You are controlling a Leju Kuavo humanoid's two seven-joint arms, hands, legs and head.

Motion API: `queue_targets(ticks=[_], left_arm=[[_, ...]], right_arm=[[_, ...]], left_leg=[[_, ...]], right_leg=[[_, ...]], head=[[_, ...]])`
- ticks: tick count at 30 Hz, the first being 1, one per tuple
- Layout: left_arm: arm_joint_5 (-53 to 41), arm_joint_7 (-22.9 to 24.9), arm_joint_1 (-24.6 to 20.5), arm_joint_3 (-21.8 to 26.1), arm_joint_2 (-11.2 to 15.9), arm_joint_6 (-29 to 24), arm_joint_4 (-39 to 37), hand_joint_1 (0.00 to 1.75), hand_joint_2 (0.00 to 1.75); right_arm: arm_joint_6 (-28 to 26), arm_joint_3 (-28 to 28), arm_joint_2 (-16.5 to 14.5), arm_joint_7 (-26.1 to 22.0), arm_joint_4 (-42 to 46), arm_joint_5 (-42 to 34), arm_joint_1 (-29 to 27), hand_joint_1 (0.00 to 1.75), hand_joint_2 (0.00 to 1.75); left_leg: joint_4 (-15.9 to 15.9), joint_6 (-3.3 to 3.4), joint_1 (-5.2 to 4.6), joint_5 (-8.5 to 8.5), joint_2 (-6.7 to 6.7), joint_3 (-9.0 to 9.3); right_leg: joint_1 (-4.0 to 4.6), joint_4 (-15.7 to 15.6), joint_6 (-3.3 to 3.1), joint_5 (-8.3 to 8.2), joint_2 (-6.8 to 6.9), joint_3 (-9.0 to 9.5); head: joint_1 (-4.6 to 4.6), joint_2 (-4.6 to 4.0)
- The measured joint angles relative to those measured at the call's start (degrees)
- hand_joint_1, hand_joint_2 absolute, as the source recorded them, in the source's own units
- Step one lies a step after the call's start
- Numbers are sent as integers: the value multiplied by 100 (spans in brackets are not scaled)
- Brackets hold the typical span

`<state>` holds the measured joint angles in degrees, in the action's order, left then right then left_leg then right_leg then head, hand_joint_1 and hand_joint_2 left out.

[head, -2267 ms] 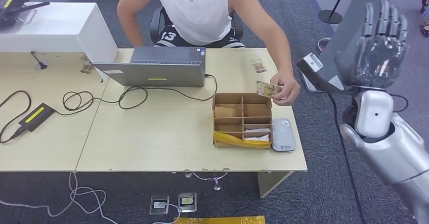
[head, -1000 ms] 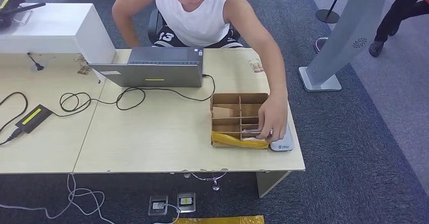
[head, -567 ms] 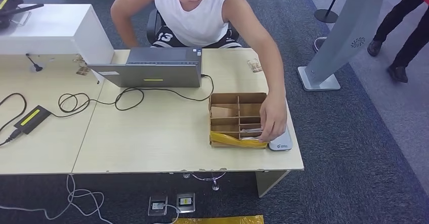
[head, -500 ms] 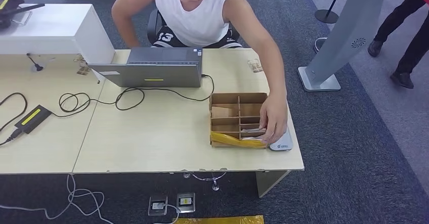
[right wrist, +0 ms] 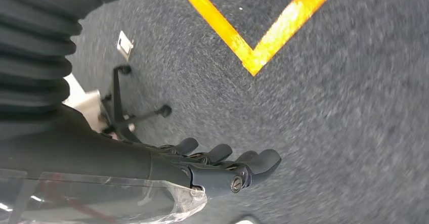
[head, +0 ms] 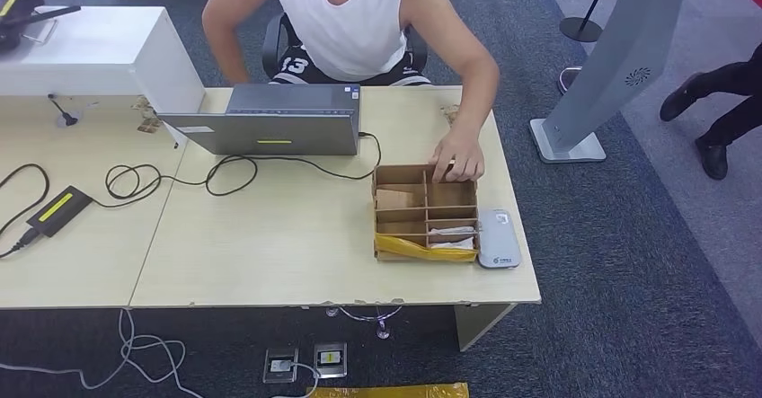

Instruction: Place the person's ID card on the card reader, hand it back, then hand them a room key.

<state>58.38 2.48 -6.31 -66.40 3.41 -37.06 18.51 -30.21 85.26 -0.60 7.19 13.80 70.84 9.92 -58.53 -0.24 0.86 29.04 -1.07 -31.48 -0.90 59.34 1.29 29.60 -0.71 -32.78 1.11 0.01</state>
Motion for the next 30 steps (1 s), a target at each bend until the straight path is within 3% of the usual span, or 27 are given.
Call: queue_targets(ticks=[9, 24, 30], left_arm=[[310, -478, -6, 3, 24, -99, 0, 0, 175], [334, -687, -6, 11, 24, -105, -2, 0, 175], [219, -565, -6, 11, 24, -58, -3, 0, 175]], right_arm=[[1353, -403, 145, 449, -425, 1152, -15, 0, 0], [1323, -865, 136, 476, -611, 1585, -44, 0, 0], [1207, -1002, 113, 514, -666, 1818, -59, 0, 0]], left_leg=[[0, 0, 0, 0, 0, 2], [0, 0, 0, 0, 0, 2], [0, 0, 0, 0, 0, 2]], right_leg=[[0, 0, 0, 0, 0, 1], [0, 0, 0, 0, 0, 1], [0, 0, 0, 0, 0, 1]], head=[[-1, 0], [2, 0], [0, 0]])
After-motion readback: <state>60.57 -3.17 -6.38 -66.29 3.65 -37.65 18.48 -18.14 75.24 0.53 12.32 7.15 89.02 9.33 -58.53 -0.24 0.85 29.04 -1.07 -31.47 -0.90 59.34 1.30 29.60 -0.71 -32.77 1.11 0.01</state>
